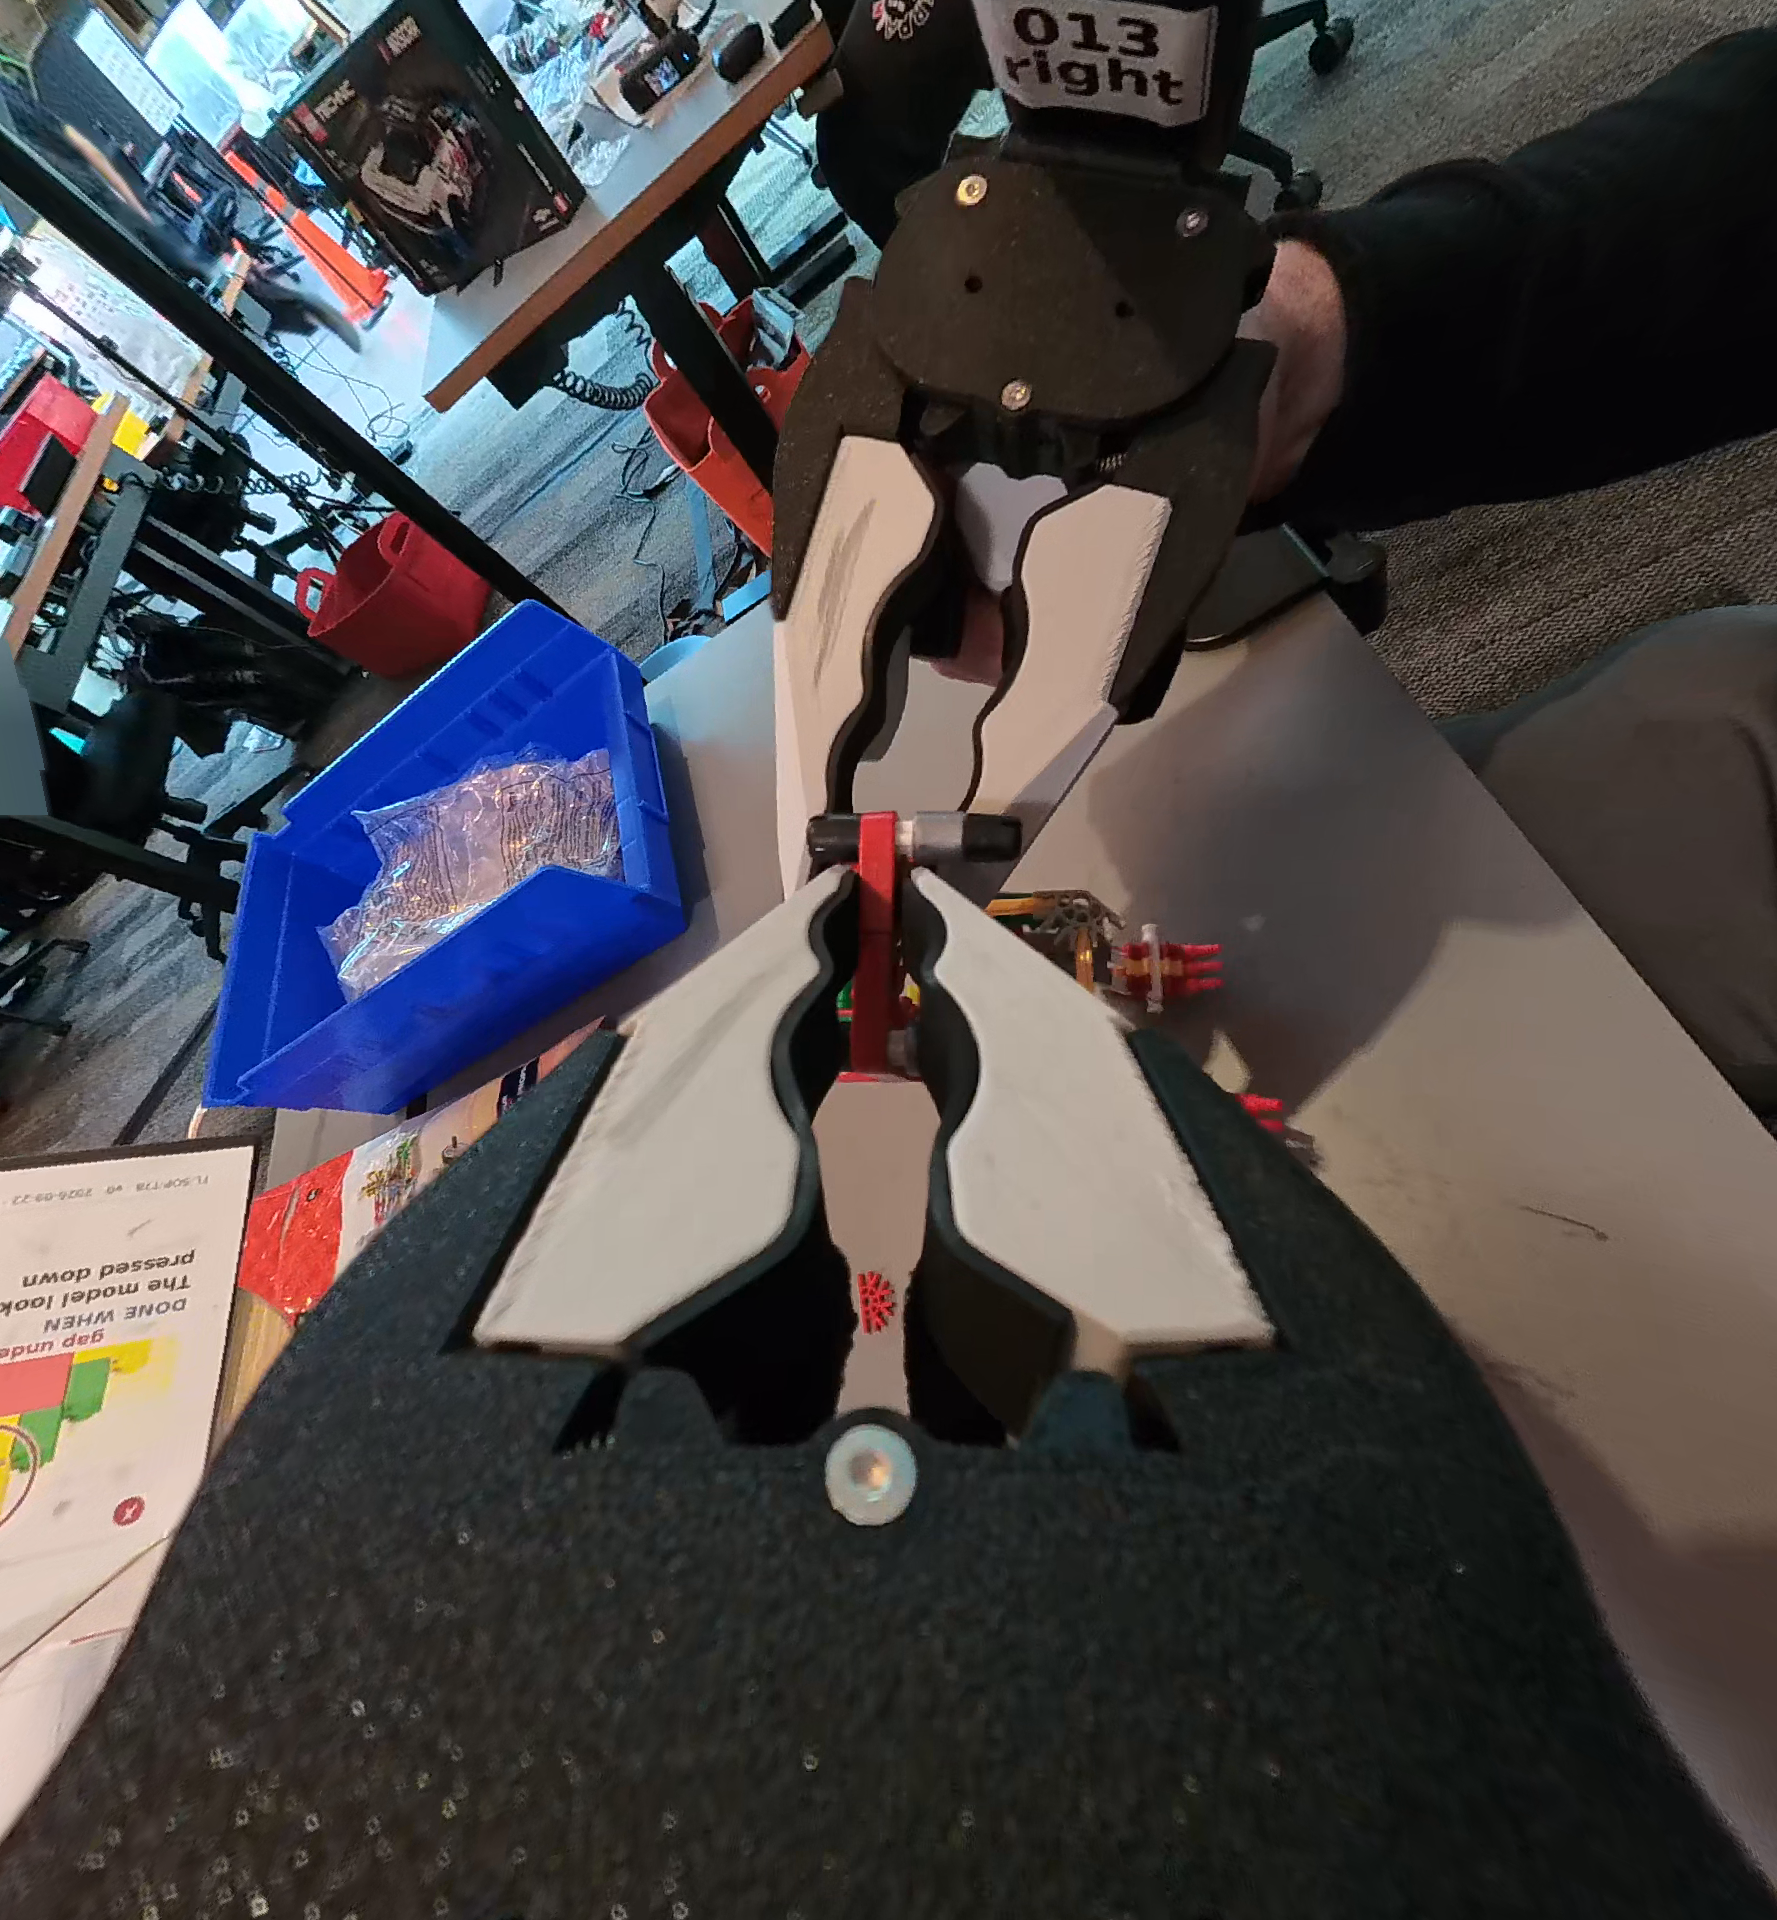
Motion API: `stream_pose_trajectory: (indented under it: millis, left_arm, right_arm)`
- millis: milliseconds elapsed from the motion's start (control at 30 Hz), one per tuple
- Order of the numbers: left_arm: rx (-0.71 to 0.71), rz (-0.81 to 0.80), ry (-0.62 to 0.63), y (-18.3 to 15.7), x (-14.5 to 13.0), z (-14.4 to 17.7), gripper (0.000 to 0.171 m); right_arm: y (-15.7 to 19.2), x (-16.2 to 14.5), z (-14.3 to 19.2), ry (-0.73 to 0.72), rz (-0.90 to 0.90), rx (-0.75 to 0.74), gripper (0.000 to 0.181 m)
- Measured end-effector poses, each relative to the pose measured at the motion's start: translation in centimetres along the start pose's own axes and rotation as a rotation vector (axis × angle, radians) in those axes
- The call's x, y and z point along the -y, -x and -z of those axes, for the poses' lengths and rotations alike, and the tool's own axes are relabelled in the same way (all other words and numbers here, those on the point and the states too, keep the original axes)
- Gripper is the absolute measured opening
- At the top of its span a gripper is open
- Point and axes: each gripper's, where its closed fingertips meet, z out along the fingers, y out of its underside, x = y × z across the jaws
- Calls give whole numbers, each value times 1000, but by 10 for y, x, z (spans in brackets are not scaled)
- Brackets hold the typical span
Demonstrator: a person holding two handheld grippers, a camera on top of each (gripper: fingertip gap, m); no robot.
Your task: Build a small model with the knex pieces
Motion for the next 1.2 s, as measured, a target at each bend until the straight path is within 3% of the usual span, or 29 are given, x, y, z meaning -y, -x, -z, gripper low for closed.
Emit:
stream_pose_trajectory:
  millis: [167, 367, 533, 667, 767, 833, 1200]
  left_arm:
    - [-20, 9, -4, -1, 1, 1, 4]
    - [-65, 69, -64, 4, 2, 8, 3]
    - [-106, 101, -92, 7, -2, 9, 3]
    - [-120, 98, -108, 8, 1, 9, 3]
    - [-145, 82, -100, 5, 2, 6, 3]
    - [-155, 73, -89, 2, 2, 3, 3]
    - [-152, 33, -67, -3, 2, -1, 2]
  right_arm:
    - [2, 3, 2, -36, -32, 35, 23]
    - [-5, 11, 20, -133, -132, 205, 25]
    - [-9, 8, 21, -129, -49, 259, 31]
    - [2, 6, 5, -85, 30, 269, 38]
    - [3, 9, -3, -105, 13, 260, 32]
    - [3, 10, -4, -119, -2, 260, 24]
    - [6, 4, -2, -91, 40, 246, 23]
